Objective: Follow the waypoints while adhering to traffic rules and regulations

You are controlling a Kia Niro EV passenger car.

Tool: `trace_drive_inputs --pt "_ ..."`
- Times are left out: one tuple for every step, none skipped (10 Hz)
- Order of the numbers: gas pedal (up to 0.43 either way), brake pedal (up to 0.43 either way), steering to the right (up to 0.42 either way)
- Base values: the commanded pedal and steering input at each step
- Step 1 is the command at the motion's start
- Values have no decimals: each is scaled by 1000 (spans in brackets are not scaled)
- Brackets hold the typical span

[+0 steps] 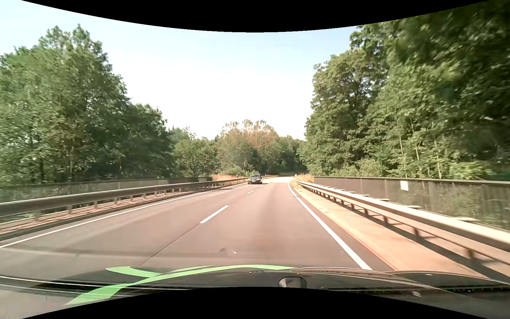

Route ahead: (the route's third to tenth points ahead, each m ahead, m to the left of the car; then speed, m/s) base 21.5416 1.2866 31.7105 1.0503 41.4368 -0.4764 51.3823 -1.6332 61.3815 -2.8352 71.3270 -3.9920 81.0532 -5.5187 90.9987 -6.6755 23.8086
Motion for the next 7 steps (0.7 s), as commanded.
trace_drive_inputs --pt "98 0 4" --pt "110 0 7" --pt "118 0 8" --pt "118 0 8" --pt "130 0 8" --pt "138 0 8" --pt "138 0 8"
